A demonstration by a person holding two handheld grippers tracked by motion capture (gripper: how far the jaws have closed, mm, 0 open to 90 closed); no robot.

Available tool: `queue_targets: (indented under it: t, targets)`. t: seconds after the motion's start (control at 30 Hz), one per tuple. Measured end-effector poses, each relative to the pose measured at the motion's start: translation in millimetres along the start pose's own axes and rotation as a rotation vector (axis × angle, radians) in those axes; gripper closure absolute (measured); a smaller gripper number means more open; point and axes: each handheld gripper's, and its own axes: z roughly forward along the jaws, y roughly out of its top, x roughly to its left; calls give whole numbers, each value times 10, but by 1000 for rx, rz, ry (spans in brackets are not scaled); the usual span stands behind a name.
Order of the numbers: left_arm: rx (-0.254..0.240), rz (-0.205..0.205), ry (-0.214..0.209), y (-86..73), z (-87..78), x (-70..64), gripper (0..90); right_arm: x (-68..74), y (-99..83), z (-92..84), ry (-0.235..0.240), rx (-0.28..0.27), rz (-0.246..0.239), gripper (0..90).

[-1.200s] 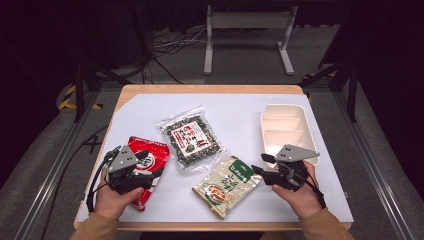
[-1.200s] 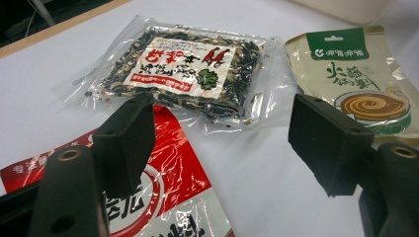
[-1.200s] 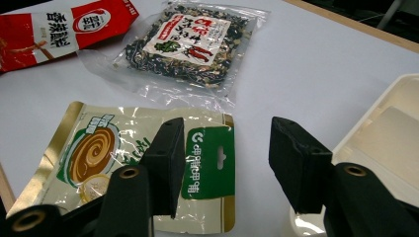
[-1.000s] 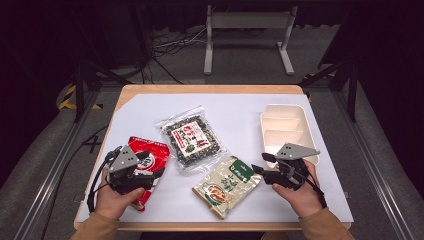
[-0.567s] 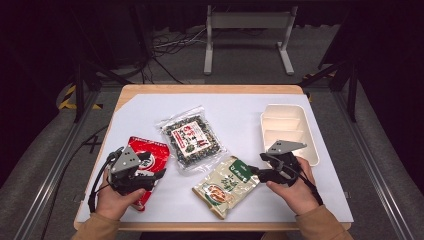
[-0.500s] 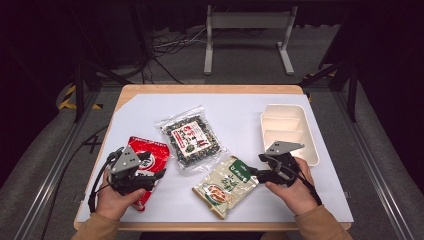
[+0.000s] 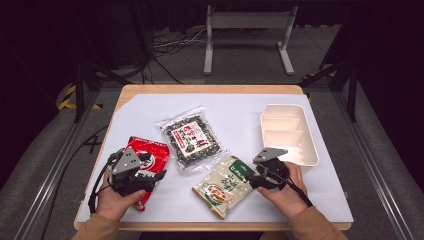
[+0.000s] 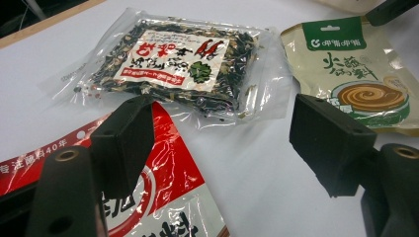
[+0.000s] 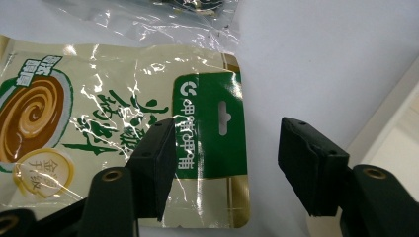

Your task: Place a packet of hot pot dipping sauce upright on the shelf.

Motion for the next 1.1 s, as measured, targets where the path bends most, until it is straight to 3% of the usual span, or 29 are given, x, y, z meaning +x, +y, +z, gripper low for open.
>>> queue_targets:
  t: [0.1, 0.23, 0.33, 0.43, 0.9, 1.1]
  targets:
    - [0, 0, 0, 0, 0, -1, 260, 22, -4, 4, 4, 3, -1, 418]
    - [1, 2, 0, -2, 0, -1, 260, 88, -14, 41, -53, 12, -31, 389]
    - [3, 1, -1, -2, 5, -6, 260, 132, -24, 95, -43, 31, -41, 374]
    - [6, 4, -3, -3, 11, -8, 260, 146, -19, 140, -72, 47, -47, 368]
    - [11, 7, -3, -8, 21, -8, 260, 90, -62, 278, 49, 112, 62, 355]
    - [14, 1, -5, -8, 28, -7, 260, 48, -51, 206, 79, 72, 111, 441]
